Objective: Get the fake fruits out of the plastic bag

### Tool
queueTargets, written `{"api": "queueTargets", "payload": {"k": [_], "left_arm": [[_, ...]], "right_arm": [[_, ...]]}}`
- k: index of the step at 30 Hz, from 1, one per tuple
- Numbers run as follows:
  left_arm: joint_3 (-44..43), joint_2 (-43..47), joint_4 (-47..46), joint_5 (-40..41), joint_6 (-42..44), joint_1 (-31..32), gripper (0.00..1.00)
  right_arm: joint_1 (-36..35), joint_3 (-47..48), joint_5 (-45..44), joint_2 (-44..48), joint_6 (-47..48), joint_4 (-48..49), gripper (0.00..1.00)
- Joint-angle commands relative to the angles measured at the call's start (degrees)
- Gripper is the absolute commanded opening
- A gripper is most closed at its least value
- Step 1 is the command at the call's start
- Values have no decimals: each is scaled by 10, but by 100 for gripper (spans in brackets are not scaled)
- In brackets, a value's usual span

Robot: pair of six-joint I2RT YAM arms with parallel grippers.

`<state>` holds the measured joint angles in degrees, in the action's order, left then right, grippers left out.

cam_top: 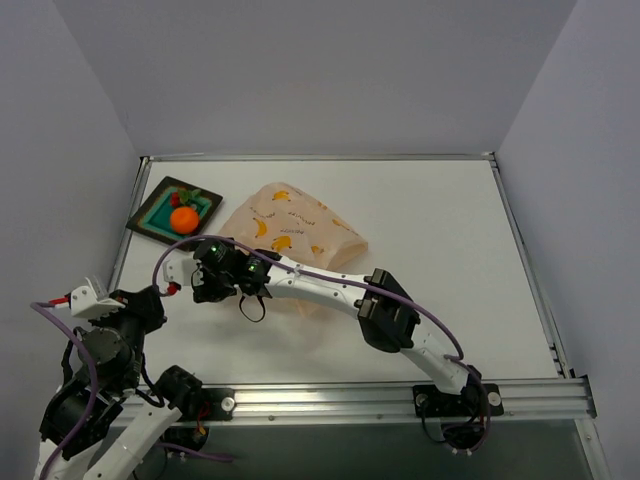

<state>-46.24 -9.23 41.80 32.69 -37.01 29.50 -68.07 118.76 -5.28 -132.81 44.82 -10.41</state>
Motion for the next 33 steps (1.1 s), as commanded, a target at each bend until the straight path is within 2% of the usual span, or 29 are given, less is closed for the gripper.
{"api": "queueTargets", "payload": {"k": [1, 2, 5, 6, 7, 10, 11, 15, 21, 29, 33], "left_arm": [[-8, 9, -17, -25, -2, 1, 8], [-8, 8, -15, -25, -3, 0, 8], [-3, 7, -8, -32, -8, 1, 9], [-1, 9, -8, -33, -10, 0, 8], [3, 10, -8, -37, -12, 1, 8], [19, 12, -11, -51, -23, 0, 9], [23, 11, -11, -61, -28, 1, 8], [52, -3, -29, -108, -39, 0, 8], [127, -32, -128, -211, -74, 1, 8], [203, -94, -256, -237, -84, 4, 6], [228, -144, -333, -257, -87, 7, 6]], "right_arm": [[-1, 32, 10, -22, 29, -38, 77], [0, 38, 15, -29, 29, -38, 76], [4, 61, 18, -47, 33, -37, 61], [6, 66, 17, -51, 36, -37, 44], [7, 69, 18, -53, 37, -38, 33], [9, 71, 26, -50, 32, -37, 7], [9, 67, 32, -40, 30, -37, 3], [20, 60, 60, -8, 17, -36, 1], [33, 60, 106, 29, -21, -15, 0], [43, 53, 138, 75, -80, 33, 0], [66, 26, 165, 102, -143, 84, 0]]}}
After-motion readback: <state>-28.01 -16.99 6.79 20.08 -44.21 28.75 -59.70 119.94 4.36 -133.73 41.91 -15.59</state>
